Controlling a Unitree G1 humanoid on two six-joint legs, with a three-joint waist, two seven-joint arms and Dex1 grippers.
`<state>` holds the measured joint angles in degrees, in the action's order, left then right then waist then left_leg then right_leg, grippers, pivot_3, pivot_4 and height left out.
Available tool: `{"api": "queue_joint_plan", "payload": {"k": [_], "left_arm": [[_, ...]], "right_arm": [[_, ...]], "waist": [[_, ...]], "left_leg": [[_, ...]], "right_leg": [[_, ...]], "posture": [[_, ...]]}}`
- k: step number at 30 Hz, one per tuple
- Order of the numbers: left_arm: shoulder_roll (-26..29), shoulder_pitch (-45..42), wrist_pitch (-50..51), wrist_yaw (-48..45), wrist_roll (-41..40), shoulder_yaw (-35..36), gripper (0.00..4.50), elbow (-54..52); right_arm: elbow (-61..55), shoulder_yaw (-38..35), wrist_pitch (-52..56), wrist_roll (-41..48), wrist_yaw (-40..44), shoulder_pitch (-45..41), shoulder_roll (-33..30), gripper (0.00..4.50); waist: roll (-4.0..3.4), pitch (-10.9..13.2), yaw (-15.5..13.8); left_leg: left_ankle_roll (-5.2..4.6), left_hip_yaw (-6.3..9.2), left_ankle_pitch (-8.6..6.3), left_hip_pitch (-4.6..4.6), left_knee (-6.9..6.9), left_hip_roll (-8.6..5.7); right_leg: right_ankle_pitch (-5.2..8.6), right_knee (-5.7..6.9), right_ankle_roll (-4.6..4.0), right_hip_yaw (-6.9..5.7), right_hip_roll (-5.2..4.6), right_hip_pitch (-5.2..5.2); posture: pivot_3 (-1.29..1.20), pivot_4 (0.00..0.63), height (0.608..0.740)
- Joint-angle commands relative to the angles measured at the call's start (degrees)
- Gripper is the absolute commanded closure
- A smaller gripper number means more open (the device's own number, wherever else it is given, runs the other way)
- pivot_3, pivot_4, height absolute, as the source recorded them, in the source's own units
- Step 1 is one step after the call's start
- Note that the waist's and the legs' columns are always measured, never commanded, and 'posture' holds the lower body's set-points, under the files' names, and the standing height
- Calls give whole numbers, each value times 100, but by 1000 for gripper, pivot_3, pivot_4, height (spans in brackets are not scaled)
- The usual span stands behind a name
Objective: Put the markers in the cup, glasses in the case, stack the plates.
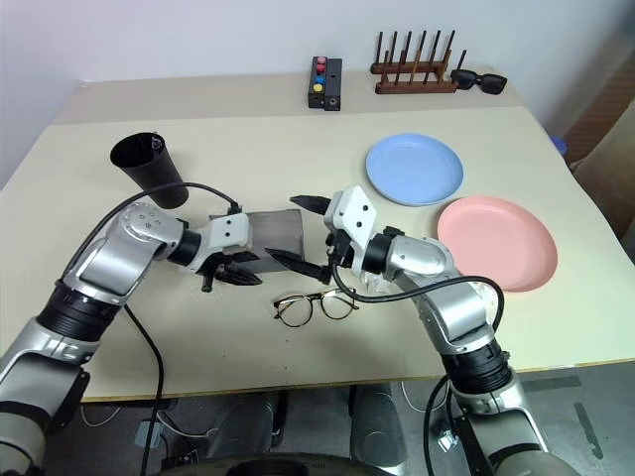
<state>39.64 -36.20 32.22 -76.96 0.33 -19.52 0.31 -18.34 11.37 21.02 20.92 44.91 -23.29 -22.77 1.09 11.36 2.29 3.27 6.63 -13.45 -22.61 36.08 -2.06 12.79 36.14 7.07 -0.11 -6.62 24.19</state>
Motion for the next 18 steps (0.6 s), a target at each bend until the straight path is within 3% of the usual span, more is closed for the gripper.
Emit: {"api": "queue_joint_plan", "payload": {"k": [1, 5, 9, 14, 15, 18], "left_arm": [[-7, -235, 62, 71, -372, 379, 2604, -75], [87, -345, -182, 61, -822, 828, 2604, -179], [196, -202, -64, -36, -1285, 1085, 2604, -626], [147, 15, 136, 90, -1418, 742, 309, -1321], [94, 34, 217, 126, -1450, 627, 42, -1486], [-101, 5, 460, 236, -1436, 161, 42, -1835]], "right_arm": [[-280, -110, -9, 27, 43, 27, -126, 0], [-327, -196, 42, 20, 186, 147, -466, 0], [-454, -249, 64, -86, 628, 508, -1271, 0], [-579, -517, 101, -64, 918, 875, -1986, 0], [-625, -586, 119, -47, 960, 960, -2100, 0], [-867, -833, 241, 73, 1046, 1246, -2394, 0]], "waist": [[0, 0, 0], [0, 0, -1], [0, 0, -5], [0, 0, -17], [0, 0, -27], [1, 1, -62]], "left_leg": [[0, 0, 0, 0, 0, 0], [0, 1, 0, 0, 0, 0], [-1, -1, 0, -1, -2, -1], [-1, -3, -1, -2, 1, -1], [-1, -3, -1, -2, 3, -1], [-1, -3, -1, -3, 5, -1]], "right_leg": [[0, 0, 0, 0, 0, 0], [0, 0, 0, 0, 0, 0], [1, -5, 1, 0, -4, -1], [2, -5, 1, 0, -6, -3], [2, -6, 1, 0, -6, -3], [2, -7, 2, 0, -6, -7]], "posture": [[0, 150, 739], [0, 150, 739], [0, 150, 739], [0, 150, 739], [0, 150, 739], [0, 150, 739]]}}
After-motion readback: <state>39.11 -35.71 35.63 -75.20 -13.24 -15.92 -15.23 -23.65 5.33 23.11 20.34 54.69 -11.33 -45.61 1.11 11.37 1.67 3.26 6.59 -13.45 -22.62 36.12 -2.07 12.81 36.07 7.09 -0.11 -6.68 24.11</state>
